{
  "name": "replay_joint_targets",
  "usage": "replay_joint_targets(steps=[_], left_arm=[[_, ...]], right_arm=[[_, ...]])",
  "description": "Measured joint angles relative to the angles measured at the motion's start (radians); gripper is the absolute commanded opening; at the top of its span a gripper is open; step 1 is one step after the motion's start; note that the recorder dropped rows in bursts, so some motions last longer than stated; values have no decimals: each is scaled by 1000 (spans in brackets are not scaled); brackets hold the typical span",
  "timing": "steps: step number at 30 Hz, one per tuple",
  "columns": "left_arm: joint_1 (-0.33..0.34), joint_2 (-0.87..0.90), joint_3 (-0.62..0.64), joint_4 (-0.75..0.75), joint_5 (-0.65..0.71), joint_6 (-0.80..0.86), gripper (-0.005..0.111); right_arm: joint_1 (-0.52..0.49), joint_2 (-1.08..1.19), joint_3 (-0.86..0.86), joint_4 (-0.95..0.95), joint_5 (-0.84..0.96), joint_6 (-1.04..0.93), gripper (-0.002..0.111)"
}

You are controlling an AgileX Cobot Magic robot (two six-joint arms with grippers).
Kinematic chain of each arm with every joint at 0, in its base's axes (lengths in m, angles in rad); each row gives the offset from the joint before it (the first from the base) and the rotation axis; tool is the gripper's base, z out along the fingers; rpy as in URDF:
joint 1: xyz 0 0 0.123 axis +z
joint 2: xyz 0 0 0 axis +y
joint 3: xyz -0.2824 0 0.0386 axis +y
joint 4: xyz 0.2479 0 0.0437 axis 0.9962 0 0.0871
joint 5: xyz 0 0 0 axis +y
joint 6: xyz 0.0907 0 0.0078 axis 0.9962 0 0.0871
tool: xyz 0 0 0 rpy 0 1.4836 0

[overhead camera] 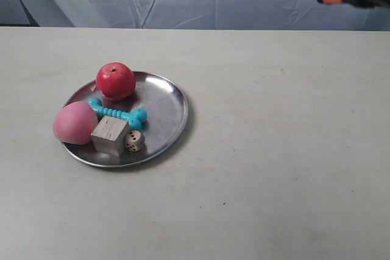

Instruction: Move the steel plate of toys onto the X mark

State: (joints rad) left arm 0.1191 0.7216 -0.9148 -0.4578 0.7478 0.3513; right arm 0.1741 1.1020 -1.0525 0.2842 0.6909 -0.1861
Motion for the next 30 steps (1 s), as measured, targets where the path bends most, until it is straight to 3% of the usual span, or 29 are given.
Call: replay_joint_targets(steps=[5,10,22,30], left_arm=[[-106,-156,108,40,-9,-7,0],[-167,-276,180,25,-13,-11,0],[-188,-344,219,-67,218,-13,0],[-188,-344,219,-67,239,-11,0]], right_arm=[[0,-233,240,7,-31,-13,0],[0,-437,368,73,-11,-16,0],[0,-636,397,216,36,-16,0],[0,-644,397,221,36,-16,0]])
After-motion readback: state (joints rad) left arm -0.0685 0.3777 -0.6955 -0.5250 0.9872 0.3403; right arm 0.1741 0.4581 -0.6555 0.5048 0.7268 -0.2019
